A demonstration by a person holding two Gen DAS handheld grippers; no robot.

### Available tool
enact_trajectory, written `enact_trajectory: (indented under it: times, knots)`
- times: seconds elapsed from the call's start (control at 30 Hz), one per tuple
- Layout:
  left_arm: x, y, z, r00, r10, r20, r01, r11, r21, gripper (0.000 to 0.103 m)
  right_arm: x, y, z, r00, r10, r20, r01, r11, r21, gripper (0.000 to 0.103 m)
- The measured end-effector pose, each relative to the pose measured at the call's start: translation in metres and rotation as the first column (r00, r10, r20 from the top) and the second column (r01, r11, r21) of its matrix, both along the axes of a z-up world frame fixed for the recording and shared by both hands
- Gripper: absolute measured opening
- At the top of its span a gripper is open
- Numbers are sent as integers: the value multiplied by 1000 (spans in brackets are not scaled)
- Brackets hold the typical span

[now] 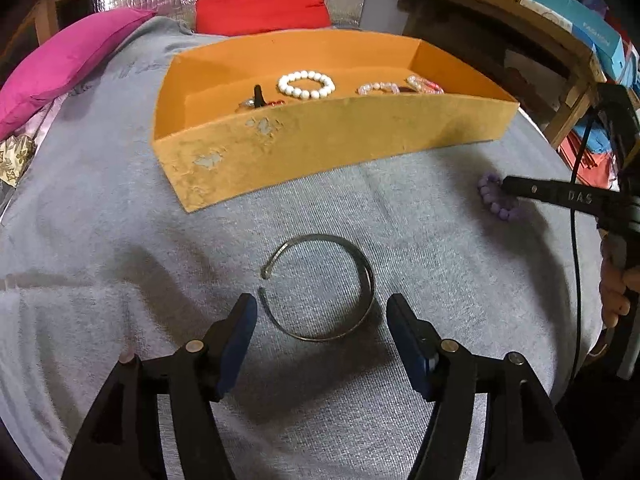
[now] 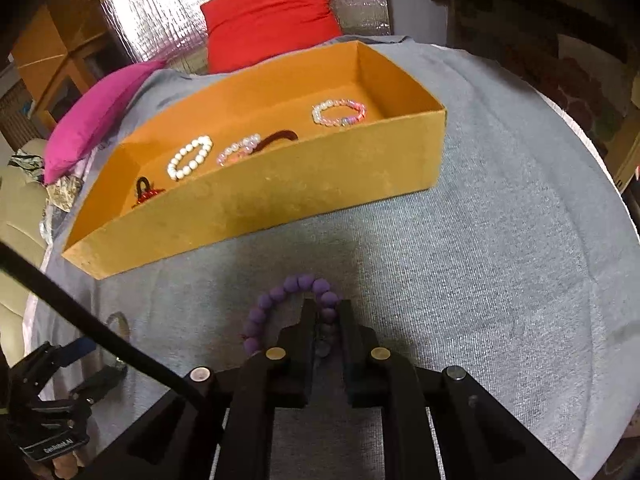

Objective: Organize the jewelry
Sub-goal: 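Lift the silver bangle with the left tool while the right tool lifts the purple bracelet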

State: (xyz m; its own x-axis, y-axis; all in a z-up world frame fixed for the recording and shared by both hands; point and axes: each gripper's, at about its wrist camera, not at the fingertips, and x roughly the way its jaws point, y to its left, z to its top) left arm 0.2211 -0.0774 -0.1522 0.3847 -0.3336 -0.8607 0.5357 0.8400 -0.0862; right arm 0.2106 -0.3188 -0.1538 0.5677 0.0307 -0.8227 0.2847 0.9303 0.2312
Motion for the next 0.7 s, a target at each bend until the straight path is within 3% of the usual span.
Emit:
enact_trajectory:
  times: [0.13, 0.3, 0.33, 0.43, 0.7]
  knots:
    - [1, -5, -6, 1000, -3, 6, 3, 1000, 23, 68, 3, -3, -4, 1000, -1, -25, 1, 1000, 22, 11]
    - [3, -5, -5, 1000, 3, 15, -3, 1000, -6, 68, 4, 0, -6, 999, 11, -32, -10, 1000, 20, 12]
    - [3, -6, -4, 1000, 1, 23, -1, 1000, -8, 62, 4, 0, -6, 999, 14, -31, -13, 1000, 19, 12]
    - [2, -9, -3, 999, -9, 41, 9, 1000, -5, 62, 3, 3, -5, 999, 26, -27, -26, 1000, -1, 12]
    - [-1, -13, 7, 997, -12, 76, 15, 999, -29, 62, -2, 7, 8, 998, 41, 45, -41, 999, -11, 11]
